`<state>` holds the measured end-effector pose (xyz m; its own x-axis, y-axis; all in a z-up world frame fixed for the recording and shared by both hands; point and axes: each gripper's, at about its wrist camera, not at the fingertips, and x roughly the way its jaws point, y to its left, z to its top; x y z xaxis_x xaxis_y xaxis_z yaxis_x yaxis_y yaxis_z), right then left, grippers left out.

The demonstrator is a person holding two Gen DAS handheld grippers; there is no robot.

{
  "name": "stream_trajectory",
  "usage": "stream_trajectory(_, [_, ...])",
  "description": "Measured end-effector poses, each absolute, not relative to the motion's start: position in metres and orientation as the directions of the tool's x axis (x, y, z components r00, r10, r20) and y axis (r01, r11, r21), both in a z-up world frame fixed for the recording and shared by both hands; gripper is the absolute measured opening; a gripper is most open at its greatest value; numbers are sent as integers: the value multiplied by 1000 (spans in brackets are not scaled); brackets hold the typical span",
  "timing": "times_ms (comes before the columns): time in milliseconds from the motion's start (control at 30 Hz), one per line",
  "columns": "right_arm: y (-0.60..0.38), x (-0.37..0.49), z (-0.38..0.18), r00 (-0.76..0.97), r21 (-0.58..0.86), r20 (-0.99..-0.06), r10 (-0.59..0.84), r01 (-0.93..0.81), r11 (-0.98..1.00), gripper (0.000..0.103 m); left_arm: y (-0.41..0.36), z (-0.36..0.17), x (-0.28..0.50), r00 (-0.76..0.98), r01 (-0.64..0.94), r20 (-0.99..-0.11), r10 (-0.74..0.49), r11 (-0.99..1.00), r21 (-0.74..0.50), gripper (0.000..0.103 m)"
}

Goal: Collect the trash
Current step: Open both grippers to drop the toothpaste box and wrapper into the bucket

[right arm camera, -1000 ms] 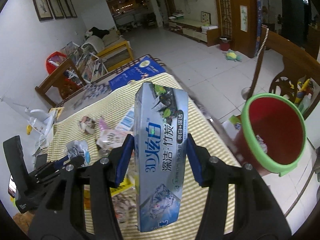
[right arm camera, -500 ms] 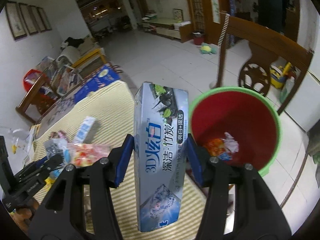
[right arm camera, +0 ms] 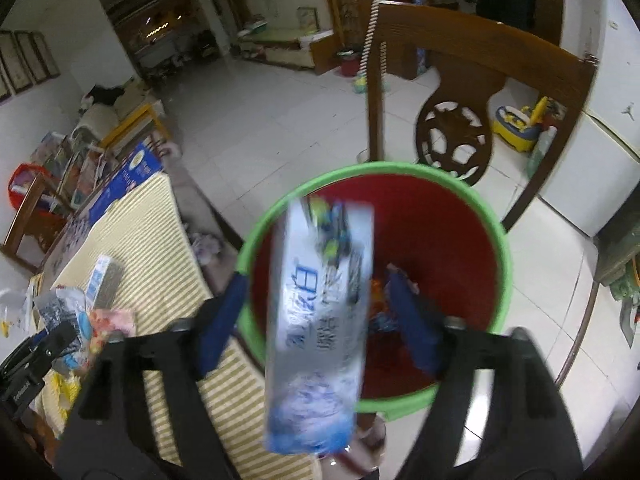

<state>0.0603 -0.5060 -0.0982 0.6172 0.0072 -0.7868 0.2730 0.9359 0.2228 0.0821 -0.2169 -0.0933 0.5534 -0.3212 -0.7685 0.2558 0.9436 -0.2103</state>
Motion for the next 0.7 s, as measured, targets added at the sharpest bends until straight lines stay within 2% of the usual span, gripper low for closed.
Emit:
stream_trajectory(233, [-546,42,-82,656,218,-753,-50,321,922,78,-284,-93,99,523,353,-764,-378,912,-209,34])
stream_trajectory(567, [-601,5,-86,635,225,-765,-108,420,879,78,-396,-106,123,425,508,-777,-464,833,-220,35])
stream_trajectory(667, [-612,-5,-87,631,225,-766,-122,441,869,78,-417,-105,124,422,529,-775,-470,822,-211,46])
stream_trajectory(700, [-614,-6,-87,631,226,-766,-124,444,867,78,-421,-104,123,427,531,-770,-474,821,-211,61])
